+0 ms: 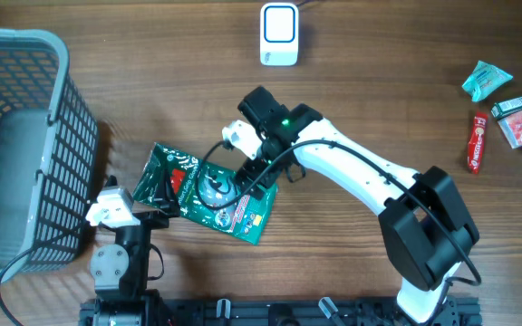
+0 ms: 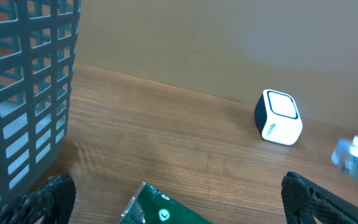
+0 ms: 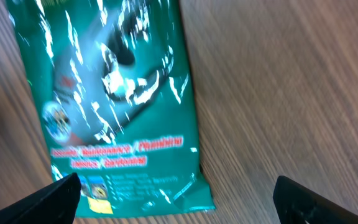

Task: Scan the item barcode
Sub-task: 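Reach the right gripper to the green 3M glove bag and grasp it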

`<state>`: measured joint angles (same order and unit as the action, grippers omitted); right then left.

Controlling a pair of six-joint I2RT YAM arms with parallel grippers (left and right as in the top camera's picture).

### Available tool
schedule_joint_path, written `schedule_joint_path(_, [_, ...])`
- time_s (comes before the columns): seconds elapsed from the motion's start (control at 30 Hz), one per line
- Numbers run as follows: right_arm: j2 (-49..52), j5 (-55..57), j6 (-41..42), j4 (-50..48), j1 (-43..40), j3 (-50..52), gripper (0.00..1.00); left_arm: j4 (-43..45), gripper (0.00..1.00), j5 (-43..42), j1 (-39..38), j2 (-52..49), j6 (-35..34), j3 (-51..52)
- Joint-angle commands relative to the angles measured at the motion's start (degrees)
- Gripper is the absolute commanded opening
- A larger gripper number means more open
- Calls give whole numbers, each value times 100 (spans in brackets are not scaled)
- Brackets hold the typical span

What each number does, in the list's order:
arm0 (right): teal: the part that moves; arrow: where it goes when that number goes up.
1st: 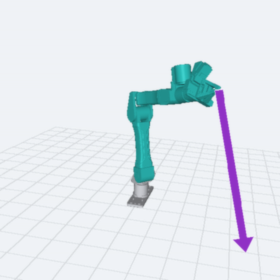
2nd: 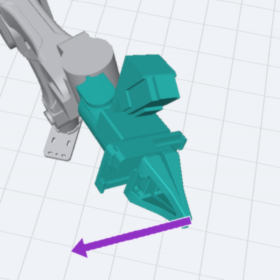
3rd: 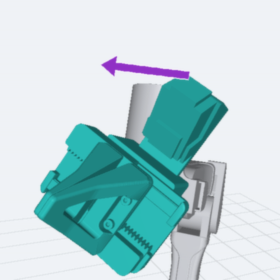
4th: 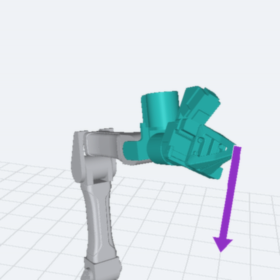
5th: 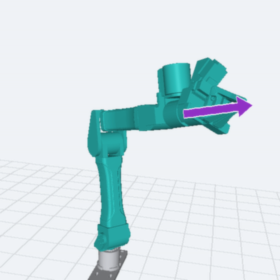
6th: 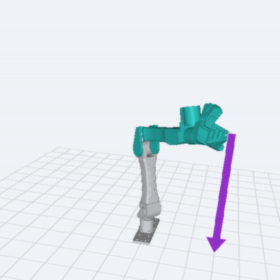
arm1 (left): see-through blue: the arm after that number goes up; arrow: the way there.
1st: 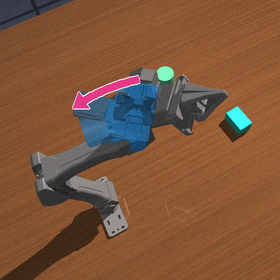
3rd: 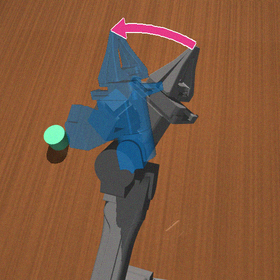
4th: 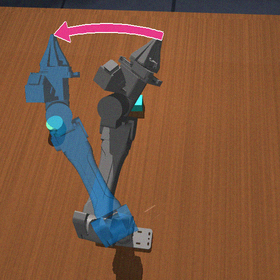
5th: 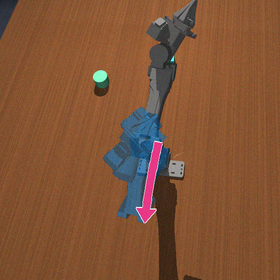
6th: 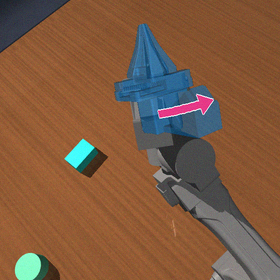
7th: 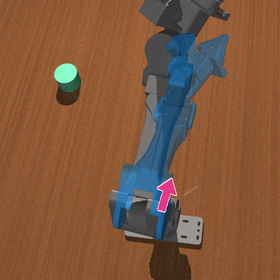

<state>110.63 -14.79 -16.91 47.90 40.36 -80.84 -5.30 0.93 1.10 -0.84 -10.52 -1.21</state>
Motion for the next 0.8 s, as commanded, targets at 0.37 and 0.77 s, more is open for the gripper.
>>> schedule_joint_path(0.37, [732,649,-387,105,643,70,100,13,100,-48,-20,28,111,35])
schedule_joint_path(0.77, [1355,1292,671,258,358,46,4,13,100,-48,-20,28,111,35])
